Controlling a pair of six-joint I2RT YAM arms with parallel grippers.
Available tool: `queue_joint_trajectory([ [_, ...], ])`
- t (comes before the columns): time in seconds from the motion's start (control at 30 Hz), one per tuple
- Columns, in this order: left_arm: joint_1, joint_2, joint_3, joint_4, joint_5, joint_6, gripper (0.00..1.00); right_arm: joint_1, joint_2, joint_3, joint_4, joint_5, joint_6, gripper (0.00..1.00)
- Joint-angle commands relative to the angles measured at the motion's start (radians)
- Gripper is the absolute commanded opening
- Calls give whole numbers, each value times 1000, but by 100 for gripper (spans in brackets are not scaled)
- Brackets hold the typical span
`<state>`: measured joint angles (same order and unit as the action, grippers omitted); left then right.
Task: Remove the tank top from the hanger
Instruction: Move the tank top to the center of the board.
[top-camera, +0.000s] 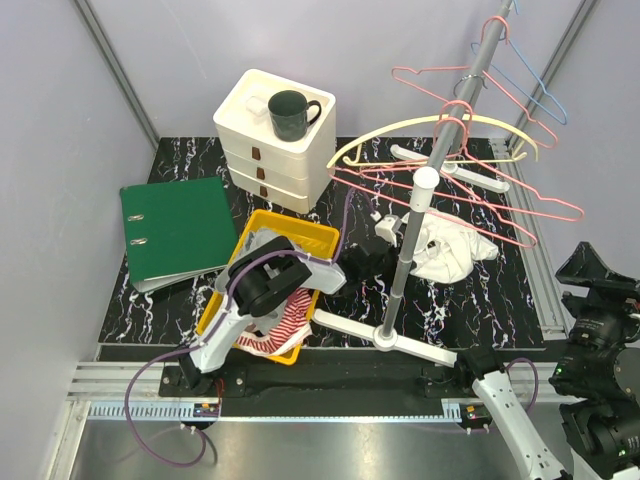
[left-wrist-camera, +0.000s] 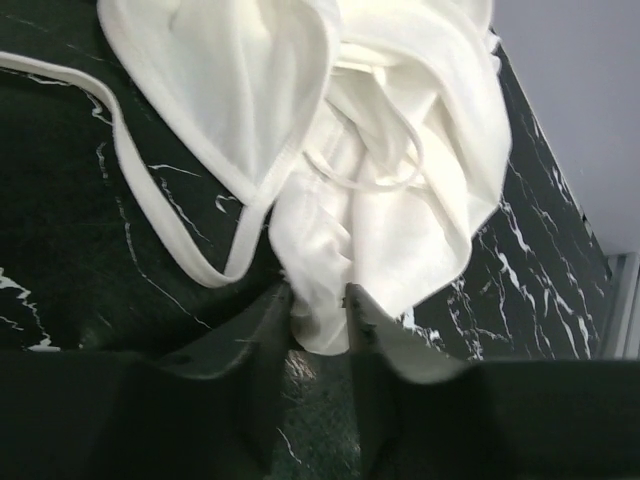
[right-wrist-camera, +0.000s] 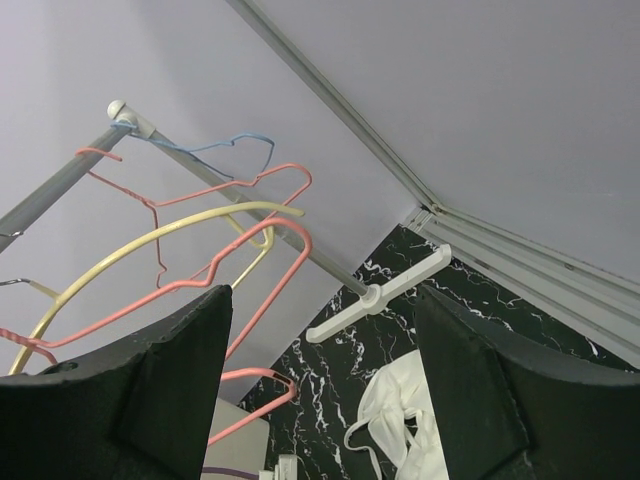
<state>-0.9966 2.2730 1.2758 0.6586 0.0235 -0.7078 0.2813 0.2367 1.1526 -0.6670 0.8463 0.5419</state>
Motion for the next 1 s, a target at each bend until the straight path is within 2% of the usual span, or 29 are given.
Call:
queue_joint_trajectory([
  [0.0, 12, 40, 89, -86, -73, 16, 14, 2, -17, 19, -29, 16, -3, 80],
  [0.07, 15, 24, 112, -122, -80, 31, 0, 2, -37, 19, -46, 19, 6, 80],
  [0.13, 15, -25, 64, -143, -108, 59, 0, 2, -48, 31, -60, 28, 6, 80],
  [0.27, 15, -251, -149, -83, -151, 57, 0, 2, -53, 74, -106, 37, 10, 81],
  [0.3, 15, -358, -191, -76, -158, 48, 0, 2, -53, 82, -109, 36, 13, 80],
  [0.5, 15, -691, -556, -7, -136, -39, 0, 2, -51, 93, -120, 19, 50, 80],
  [0.6, 9, -812, -636, -46, -117, -24, 0, 2, -43, 93, -123, 5, 64, 80],
  [0.73, -2, -1088, -665, -238, -160, 54, 0, 2, -31, 96, -121, 2, 72, 81],
  [0.77, -2, -1131, -667, -326, -175, 83, 0, 2, -30, 95, -123, 2, 73, 81],
  [0.83, -2, -1223, -667, -397, -207, 116, 0, 2, -25, 91, -121, -4, 76, 81],
  [0.93, 0, -1196, -603, -511, -171, 146, 12, 2, -23, 73, -120, -9, 84, 81],
  [0.97, 0, -1132, -586, -530, -148, 149, 17, 4, -23, 67, -117, -9, 89, 81],
])
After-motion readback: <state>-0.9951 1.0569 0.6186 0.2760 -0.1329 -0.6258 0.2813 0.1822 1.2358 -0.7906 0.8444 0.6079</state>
